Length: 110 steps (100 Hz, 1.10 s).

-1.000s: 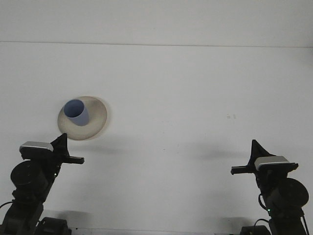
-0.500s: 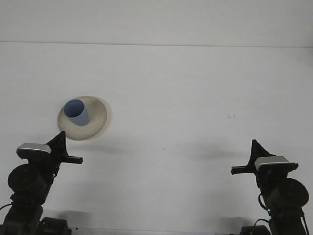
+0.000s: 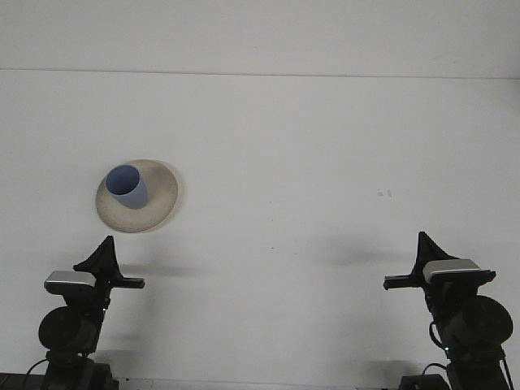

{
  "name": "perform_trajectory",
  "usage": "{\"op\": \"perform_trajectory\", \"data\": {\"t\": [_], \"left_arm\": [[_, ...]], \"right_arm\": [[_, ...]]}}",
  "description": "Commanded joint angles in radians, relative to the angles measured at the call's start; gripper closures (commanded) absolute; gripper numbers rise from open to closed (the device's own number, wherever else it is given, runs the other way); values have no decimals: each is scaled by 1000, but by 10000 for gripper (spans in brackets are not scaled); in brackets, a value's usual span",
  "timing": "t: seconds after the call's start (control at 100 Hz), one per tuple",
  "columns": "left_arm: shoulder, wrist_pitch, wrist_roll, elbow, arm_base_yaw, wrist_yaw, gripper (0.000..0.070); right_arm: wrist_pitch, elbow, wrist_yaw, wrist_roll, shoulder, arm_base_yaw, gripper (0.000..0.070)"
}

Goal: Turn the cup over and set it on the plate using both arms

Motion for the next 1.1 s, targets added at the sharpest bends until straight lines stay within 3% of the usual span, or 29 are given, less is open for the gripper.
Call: {"op": "perform_trajectory", "data": {"t": [0.0,0.23,1.09], "left_arm": [[-35,15,-2,-21,10,-2,689],[-167,19,-7,-103,34,-2,689],[-163,39,-21,-116,40,-2,689]], "right_arm": [[14,9,0,15,1,2,700],[14,9,-1,15,1,2,700],[14,9,-1,15,1,2,700]]}}
